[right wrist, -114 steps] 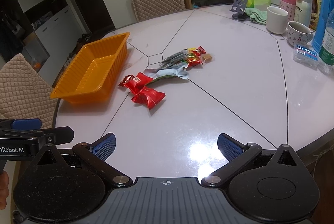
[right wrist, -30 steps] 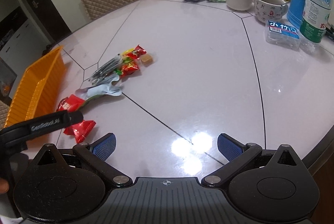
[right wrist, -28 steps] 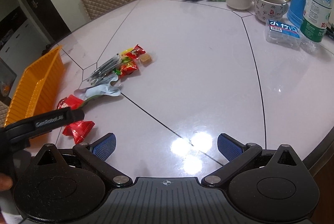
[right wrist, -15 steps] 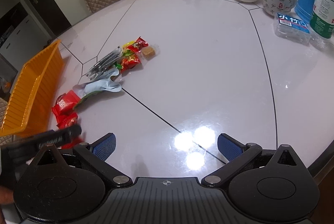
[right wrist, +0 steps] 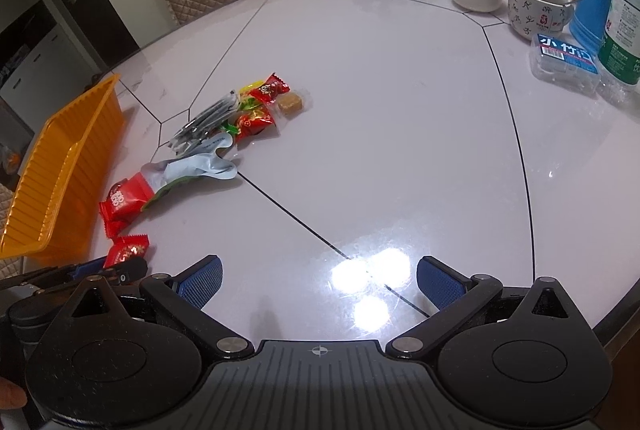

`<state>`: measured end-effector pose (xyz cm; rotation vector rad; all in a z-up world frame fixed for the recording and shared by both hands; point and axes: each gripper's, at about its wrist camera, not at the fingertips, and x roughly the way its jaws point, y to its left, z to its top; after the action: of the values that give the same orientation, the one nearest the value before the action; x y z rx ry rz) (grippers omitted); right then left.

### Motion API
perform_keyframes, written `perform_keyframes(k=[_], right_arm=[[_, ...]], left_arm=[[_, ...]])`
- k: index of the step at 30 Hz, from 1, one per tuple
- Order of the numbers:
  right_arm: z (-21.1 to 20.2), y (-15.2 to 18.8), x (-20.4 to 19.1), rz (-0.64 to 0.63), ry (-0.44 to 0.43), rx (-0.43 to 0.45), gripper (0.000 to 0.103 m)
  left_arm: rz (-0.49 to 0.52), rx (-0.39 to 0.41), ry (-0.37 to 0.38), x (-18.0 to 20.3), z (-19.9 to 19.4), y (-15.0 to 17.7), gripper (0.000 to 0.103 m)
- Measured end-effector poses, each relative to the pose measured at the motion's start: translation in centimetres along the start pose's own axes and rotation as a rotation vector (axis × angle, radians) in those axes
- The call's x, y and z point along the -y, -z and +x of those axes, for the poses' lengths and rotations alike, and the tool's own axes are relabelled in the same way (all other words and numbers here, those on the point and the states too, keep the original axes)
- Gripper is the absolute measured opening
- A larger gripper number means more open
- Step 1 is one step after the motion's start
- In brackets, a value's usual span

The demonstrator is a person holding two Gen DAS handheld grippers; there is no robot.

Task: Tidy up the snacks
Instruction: 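Carry the red packet in the left tool over the orange tray while the right tool grasps another red packet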

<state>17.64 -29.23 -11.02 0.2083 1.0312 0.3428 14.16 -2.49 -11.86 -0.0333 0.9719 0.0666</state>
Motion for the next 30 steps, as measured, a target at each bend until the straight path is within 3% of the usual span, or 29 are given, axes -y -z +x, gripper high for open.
perform_keyframes(k=[8,15,18,25,30], right_arm=[[0.2,-0.2,-2.2,-0.057,-0.053,0.025,0.103],[0.7,-1.2,-6.4,-0.2,-0.192,0.094,0.103],[1.3,-1.9,-8.4,-0.27,-0.262,0.119,0.087],[4.3,-3.7,-12.5,-0.397,-0.367,0.113,0.062],[7.0,-4.6,-14.8,-0.457,-0.42,0.094,0.054]], left_arm=[[0.043,0.049,0.042,-1.5,-3.5,0.8,0.025],[-0.016,0.073,-0.03,-5.9,-6.9,2.3,0.025],[-0.064,0.075,-0.078,-8.2,-8.1,3.0,0.025],[-0.172,0.08,-0.173,-12.8,-10.0,4.2,0.025],[-0.23,0.089,-0.221,-15.4,-10.7,4.6,0.025]])
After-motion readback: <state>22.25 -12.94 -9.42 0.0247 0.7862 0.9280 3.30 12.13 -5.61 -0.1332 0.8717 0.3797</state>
